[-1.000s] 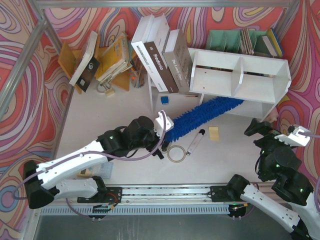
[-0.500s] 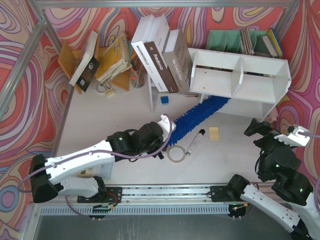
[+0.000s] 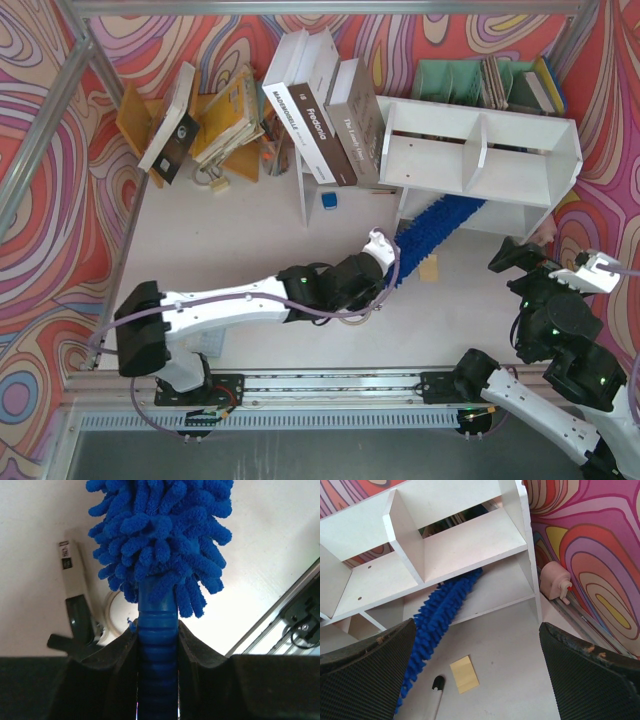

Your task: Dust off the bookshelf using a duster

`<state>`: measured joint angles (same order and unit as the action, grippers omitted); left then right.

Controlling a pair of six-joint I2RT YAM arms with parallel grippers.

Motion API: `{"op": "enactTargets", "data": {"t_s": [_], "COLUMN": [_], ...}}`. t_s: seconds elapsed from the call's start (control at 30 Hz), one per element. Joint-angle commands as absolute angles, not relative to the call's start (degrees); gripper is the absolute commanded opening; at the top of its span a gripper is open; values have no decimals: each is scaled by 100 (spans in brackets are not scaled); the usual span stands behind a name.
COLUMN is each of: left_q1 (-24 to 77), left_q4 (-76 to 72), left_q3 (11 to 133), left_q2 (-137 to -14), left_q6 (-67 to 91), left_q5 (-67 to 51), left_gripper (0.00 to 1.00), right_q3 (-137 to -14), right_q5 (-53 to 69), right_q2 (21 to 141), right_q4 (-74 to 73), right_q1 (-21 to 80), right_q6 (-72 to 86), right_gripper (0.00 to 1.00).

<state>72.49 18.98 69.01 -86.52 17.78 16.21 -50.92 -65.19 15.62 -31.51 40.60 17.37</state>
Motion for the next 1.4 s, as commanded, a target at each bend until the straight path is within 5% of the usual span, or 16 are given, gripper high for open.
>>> {"op": "enactTargets", "data": {"t_s": [0.0, 0.37, 1.1, 1.37], "left_q1": [7421, 7442, 8001, 8233], "left_q4": [1328, 2369, 2624, 2471], "left_q3": [7339, 7160, 9373, 8999], "left_q2": [-9066, -8912, -10852, -10598], "left_q6": [2009, 3382, 2555, 2180], "left_q5": [1905, 3819, 2341, 2128], "left_gripper": [0, 0, 0, 0], "right_q3": [-5054, -5036, -5017, -4993], "right_q5": [-6651, -6617, -6645, -6645], "right_q2": [1459, 1505, 1588, 1537], "right_q4": [-3023, -2988, -2949, -2937], "right_q1": [4104, 4102, 4104, 4104], "right_q6": [1715, 1697, 1639, 1635], "right_gripper": [99, 99, 99, 99]}}
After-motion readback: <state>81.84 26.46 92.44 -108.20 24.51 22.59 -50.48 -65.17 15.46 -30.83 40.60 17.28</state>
